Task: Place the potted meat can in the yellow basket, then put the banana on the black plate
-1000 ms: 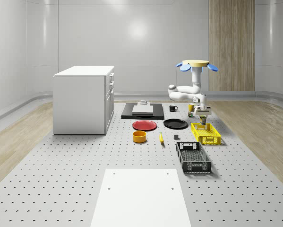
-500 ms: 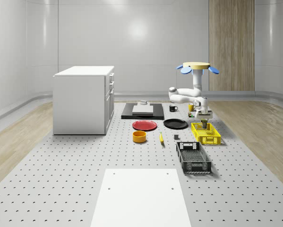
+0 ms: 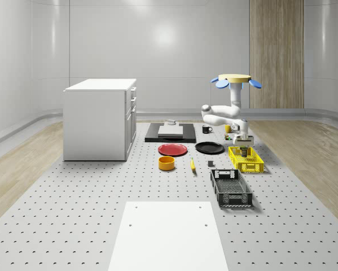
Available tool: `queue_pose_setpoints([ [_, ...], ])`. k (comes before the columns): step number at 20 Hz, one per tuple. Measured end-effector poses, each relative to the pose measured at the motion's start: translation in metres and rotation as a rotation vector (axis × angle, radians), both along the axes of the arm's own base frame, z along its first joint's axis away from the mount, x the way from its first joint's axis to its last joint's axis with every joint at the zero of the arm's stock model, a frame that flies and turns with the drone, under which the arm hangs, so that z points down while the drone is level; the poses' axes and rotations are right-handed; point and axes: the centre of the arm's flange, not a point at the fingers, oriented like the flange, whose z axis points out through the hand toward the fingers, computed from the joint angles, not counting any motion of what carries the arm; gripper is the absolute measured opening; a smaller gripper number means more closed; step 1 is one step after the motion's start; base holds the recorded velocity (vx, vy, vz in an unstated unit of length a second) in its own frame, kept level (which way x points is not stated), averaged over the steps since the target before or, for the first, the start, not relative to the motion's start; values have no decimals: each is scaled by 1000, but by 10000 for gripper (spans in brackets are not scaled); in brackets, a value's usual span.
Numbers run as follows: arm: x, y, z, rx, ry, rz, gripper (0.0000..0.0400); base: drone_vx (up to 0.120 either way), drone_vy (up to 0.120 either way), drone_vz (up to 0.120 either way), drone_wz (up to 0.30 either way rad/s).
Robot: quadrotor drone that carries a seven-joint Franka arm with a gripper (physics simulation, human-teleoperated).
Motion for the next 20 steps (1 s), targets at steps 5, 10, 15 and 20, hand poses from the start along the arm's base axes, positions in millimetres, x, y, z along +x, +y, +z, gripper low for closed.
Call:
queue_pose_setpoints([
  [5, 0, 0, 5, 4, -1, 0, 368, 0, 0, 16, 0],
  [10, 0, 0, 0, 5, -2, 0, 391, 0, -40, 120, 0],
  [15, 0, 0, -2, 6, -2, 0, 397, 120, -120, 88, 0],
  [20, 0, 0, -2, 6, -2, 0, 399, 120, -120, 0, 0],
])
